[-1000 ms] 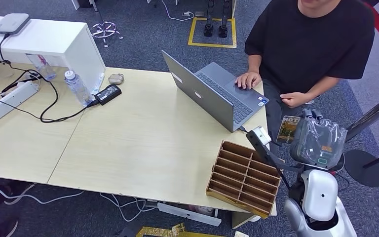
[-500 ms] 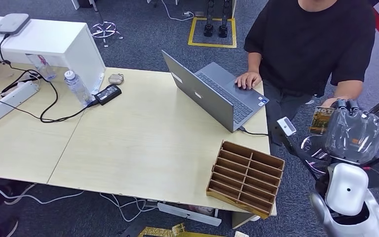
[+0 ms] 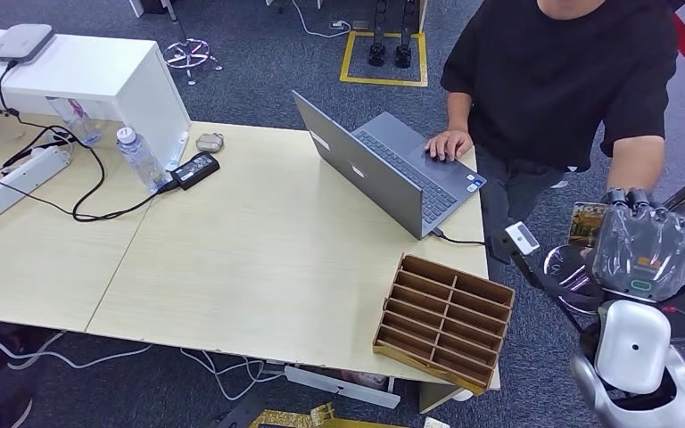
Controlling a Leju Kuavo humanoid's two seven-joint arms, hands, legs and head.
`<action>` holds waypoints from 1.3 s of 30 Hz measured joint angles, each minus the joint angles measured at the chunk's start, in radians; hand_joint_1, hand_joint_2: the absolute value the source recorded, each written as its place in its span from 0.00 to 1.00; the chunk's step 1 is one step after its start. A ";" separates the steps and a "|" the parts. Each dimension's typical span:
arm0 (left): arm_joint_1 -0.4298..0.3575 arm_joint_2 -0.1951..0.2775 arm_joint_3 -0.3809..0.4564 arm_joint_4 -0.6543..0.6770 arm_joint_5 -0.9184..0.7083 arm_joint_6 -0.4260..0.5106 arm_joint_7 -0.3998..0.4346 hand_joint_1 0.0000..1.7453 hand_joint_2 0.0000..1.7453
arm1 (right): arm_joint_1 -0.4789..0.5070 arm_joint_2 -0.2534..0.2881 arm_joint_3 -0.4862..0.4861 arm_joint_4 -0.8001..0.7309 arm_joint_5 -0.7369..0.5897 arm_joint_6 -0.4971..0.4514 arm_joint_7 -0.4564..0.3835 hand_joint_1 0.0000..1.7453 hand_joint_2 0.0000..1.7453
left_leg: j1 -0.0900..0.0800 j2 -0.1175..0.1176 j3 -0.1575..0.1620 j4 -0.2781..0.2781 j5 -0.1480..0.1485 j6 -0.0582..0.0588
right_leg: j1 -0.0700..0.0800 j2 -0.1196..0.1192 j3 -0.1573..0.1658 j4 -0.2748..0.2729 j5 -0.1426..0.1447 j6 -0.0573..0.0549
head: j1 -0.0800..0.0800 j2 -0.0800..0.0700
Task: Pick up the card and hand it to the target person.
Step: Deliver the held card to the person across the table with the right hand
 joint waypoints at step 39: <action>0.014 -0.016 -0.006 0.000 0.058 0.044 0.033 0.00 0.00 | 0.311 0.322 -0.103 -0.077 -0.608 -0.519 -0.357 0.00 1.00 | 0.000 0.000 0.000 -0.001 0.000 0.000 | 0.000 0.000 0.000 0.000 0.000 0.000 | 0.000 0.000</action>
